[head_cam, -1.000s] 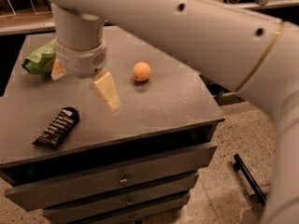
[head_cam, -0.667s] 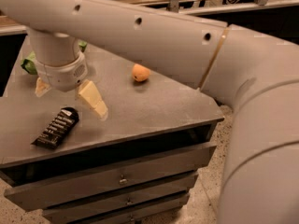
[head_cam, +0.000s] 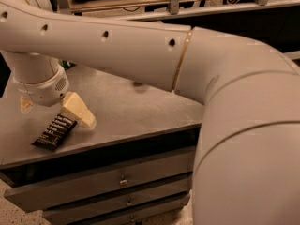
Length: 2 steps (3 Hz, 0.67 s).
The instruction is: Pick rxbar chocolate
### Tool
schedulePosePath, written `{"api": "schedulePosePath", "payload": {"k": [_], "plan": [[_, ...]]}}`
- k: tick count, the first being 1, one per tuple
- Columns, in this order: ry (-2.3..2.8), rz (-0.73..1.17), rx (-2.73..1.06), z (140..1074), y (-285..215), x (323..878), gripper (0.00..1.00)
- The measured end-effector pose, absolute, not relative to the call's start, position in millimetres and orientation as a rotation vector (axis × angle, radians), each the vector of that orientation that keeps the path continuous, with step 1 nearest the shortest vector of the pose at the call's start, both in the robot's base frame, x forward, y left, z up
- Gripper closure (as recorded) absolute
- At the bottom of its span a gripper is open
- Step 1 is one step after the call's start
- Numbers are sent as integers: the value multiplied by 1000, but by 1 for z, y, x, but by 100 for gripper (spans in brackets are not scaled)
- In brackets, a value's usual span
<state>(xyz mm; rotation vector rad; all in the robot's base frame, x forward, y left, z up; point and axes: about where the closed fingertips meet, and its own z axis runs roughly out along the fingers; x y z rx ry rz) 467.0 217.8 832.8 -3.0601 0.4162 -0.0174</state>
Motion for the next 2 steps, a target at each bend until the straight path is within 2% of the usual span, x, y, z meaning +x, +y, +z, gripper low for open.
{"api": "schedulePosePath", "payload": {"k": [1, 2], "plan": [[417, -21, -3049, 833, 220, 468, 18], [415, -24, -3041, 833, 222, 468, 42]]}}
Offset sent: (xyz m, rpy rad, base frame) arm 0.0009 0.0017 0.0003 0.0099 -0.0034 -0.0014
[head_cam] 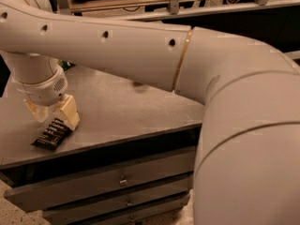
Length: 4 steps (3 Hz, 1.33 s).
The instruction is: Pick rxbar chocolate
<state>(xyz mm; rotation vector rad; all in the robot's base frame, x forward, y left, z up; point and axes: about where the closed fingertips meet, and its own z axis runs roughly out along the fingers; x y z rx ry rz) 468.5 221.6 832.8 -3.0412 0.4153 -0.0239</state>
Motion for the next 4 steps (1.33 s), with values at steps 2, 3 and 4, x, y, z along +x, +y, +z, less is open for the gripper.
{"api": "schedulePosePath", "payload": {"k": [2, 3, 4], "plan": [[412, -29, -3028, 832, 225, 469, 88], [410, -32, -3023, 832, 226, 469, 100], [407, -35, -2942, 841, 222, 469, 100]]}}
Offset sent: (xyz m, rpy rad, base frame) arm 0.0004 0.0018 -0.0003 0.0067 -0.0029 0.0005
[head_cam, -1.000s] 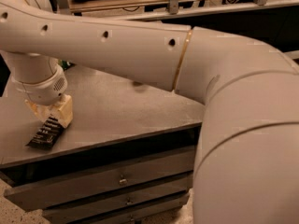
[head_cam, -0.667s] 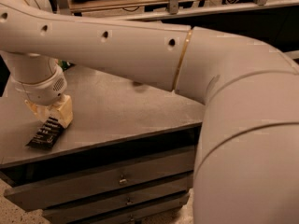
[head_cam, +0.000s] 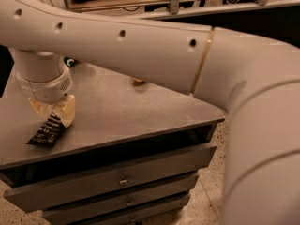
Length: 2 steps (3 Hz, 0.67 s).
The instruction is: Pick rxbar chocolate
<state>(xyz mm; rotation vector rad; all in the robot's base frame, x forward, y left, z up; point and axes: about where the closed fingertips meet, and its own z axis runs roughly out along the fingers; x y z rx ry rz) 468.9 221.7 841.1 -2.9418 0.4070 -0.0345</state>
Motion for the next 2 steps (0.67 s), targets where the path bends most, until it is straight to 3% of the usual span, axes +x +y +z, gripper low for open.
{"api": "schedulePosePath", "payload": {"k": [2], "plan": [[442, -98, -2716, 886, 191, 470, 100]]}}
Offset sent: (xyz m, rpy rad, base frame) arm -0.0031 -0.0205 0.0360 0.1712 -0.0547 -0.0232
